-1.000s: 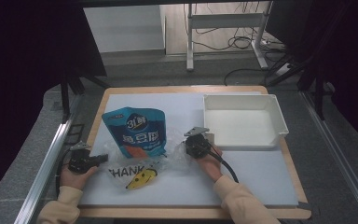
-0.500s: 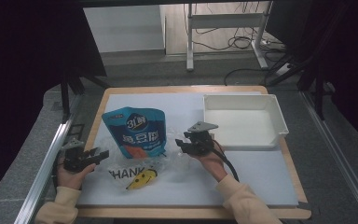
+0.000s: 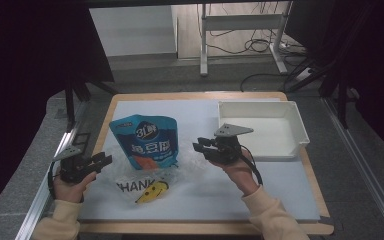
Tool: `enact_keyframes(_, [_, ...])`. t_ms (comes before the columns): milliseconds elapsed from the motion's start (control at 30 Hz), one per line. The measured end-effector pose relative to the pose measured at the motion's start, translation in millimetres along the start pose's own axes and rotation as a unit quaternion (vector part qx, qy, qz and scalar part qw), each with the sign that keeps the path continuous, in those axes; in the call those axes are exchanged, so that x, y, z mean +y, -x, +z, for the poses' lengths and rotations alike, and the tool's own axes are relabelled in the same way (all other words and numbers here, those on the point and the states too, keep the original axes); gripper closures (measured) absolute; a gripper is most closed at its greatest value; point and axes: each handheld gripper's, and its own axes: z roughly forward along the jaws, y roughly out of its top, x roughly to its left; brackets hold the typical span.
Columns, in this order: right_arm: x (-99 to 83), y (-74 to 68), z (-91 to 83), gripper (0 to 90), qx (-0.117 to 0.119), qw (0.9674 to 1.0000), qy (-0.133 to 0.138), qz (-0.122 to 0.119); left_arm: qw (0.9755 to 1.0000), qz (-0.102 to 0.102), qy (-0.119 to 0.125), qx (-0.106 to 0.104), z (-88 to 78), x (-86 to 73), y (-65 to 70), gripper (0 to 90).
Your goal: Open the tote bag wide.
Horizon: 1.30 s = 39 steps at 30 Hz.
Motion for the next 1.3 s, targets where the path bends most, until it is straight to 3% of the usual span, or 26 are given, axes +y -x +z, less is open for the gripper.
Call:
enact_keyframes(100, [3.0,-10.7,-2.0,81.6,0.022,0.9997,0.004,-0.014,0.9998,0.016,0.000,-0.011,-4.7,7.5,10.0,76.7])
enact_keyframes(200, [6.0,-18.7,-2.4,85.2,0.035,0.9991,0.006,-0.022,0.9996,0.021,-0.009,-0.016,-1.7,9.1,14.1,79.9])
enact_keyframes(300, [8.5,-28.3,0.3,87.1,0.053,0.9981,0.004,-0.031,0.9990,0.024,-0.034,-0.019,11.9,8.2,16.8,81.8])
enact_keyframes(333, [9.2,-36.1,6.5,87.3,0.069,0.9971,0.000,-0.031,0.9981,0.024,-0.053,-0.019,23.9,5.5,16.5,82.4])
enact_keyframes(400, [9.3,-38.9,9.4,87.3,0.073,0.9968,-0.002,-0.032,0.9974,0.025,-0.064,-0.019,30.8,3.7,16.1,82.7])
enact_keyframes(433, [9.0,-48.0,21.4,87.3,0.085,0.9957,-0.009,-0.036,0.9968,0.019,-0.075,-0.019,39.1,1.1,14.8,83.2])
enact_keyframes(500, [8.3,-51.3,26.6,87.3,0.089,0.9952,-0.013,-0.038,0.9963,0.018,-0.081,-0.019,43.4,-0.6,13.0,83.3])
enact_keyframes(533, [3.3,-62.3,46.4,87.3,0.103,0.9932,-0.032,-0.045,0.9960,0.015,-0.085,-0.019,46.3,-2.0,11.4,83.5])
enact_keyframes(600, [-2.5,-70.3,63.3,87.3,0.110,0.9913,-0.053,-0.049,0.9954,0.014,-0.093,-0.020,50.1,-4.0,9.2,83.6])
enact_keyframes(733, [-15.1,-81.0,95.3,87.3,0.113,0.9882,-0.087,-0.056,0.9943,0.010,-0.104,-0.021,58.0,-8.6,6.0,83.7])
enact_keyframes(767, [-15.1,-81.0,95.3,87.3,0.113,0.9882,-0.087,-0.056,0.9942,0.009,-0.105,-0.021,59.5,-9.6,5.0,83.7])
enact_keyframes(800, [-20.0,-81.4,106.9,87.3,0.101,0.9885,-0.096,-0.060,0.9937,0.005,-0.110,-0.022,61.9,-11.5,2.9,83.8])
enact_keyframes(967, [-27.6,-78.7,120.3,87.4,0.084,0.9891,-0.107,-0.055,0.9924,0.006,-0.121,-0.021,66.8,-15.5,0.8,84.0])
enact_keyframes(1167, [-44.3,-77.7,138.7,87.5,0.082,0.9852,-0.143,-0.048,0.9907,0.005,-0.134,-0.021,73.4,-19.5,0.2,84.1])
enact_keyframes(1300, [-52.5,-81.4,145.8,87.7,0.097,0.9817,-0.158,-0.046,0.9896,0.002,-0.142,-0.024,75.9,-20.8,-1.2,84.4])
